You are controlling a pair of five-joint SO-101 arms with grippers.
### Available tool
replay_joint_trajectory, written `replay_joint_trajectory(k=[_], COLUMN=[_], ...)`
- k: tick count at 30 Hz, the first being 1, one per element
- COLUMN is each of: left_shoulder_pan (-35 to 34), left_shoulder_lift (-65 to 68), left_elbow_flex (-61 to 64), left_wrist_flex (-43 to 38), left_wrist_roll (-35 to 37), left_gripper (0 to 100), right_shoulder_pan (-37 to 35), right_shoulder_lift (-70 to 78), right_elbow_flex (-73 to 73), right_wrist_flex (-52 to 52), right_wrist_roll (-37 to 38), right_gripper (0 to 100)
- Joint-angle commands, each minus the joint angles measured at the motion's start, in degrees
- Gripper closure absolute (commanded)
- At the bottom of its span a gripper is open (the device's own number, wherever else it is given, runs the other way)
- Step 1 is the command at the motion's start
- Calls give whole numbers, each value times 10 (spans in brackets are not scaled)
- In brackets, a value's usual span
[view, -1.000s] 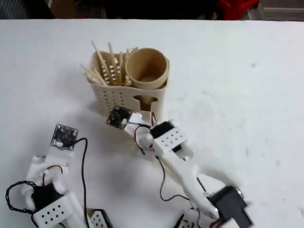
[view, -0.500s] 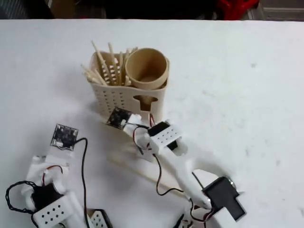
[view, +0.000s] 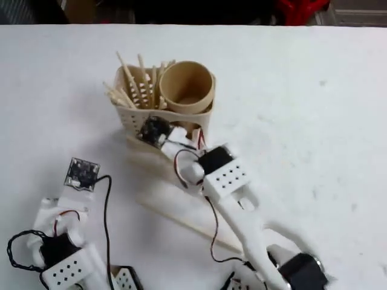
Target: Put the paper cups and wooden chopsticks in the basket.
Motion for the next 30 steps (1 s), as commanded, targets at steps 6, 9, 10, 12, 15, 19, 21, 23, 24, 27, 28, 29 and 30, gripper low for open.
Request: replay_joint_trajectory(k=[6,9,10,12,15,19,21,23,24,27,28,29,30], left_shoulder_pan=[7,7,7,7,7,7,7,7,7,7,7,7,7], left_shoulder_lift=[3,3,3,3,3,3,3,3,3,3,3,3,3], left_elbow_flex=[-2,-2,-2,-2,-2,-2,-2,-2,-2,-2,-2,-2,-2], left_wrist_flex=[4,4,4,4,4,4,4,4,4,4,4,4,4], left_wrist_roll=[0,0,0,0,0,0,0,0,0,0,0,0,0], left_gripper=[924,924,924,924,924,924,924,924,924,924,924,924,924], right_shoulder_pan=[6,3,-2,-15,-47,-90,-99,-102,-102,-102,-102,-102,-101], right_shoulder_lift=[-60,-57,-57,-60,-61,-62,-62,-62,-61,-55,-58,-58,-55], right_elbow_flex=[-140,-183,-200,-227,-257,-280,-288,-291,-290,-258,-229,-197,-162], right_wrist_flex=[60,59,59,62,76,98,102,119,135,189,193,190,182], right_wrist_roll=[-47,-62,-67,-69,-69,-70,-70,-67,-64,-35,-18,-4,4], right_gripper=[982,982,982,982,982,982,982,982,982,982,981,981,981])
